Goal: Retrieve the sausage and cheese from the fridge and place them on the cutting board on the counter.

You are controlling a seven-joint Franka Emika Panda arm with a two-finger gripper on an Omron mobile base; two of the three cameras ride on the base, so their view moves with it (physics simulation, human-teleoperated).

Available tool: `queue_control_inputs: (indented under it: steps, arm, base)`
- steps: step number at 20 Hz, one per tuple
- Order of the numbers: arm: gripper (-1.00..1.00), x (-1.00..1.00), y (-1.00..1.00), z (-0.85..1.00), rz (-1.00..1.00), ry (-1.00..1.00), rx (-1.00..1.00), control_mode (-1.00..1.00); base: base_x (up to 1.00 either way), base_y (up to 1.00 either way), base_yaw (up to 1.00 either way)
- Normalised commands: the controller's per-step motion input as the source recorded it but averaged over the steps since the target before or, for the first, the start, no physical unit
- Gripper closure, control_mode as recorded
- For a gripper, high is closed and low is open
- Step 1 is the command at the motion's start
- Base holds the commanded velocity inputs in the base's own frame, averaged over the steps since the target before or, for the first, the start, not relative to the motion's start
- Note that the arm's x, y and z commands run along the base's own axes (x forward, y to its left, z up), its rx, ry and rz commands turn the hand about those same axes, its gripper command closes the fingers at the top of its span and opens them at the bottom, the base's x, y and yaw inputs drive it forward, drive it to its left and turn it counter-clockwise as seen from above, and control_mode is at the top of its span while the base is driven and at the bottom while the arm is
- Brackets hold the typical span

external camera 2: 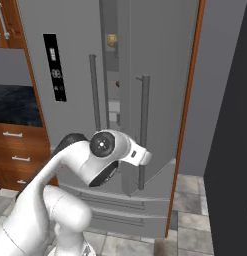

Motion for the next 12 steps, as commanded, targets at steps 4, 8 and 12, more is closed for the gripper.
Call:
queue_control_inputs:
  steps: [4,8,12]
  arm:
    - [-1.0,-0.31,0.7,0.0,-0.14,0.01,0.0,-1.0]
    - [-1.0,0.03,0.81,0.1,-0.03,0.01,0.01,-1.0]
    - [-1.0,0.23,0.69,0.17,-0.09,0.0,0.09,-1.0]
  base:
    - [0.0,0.0,0.0]
    - [0.0,0.0,0.0]
    - [0.0,0.0,0.0]
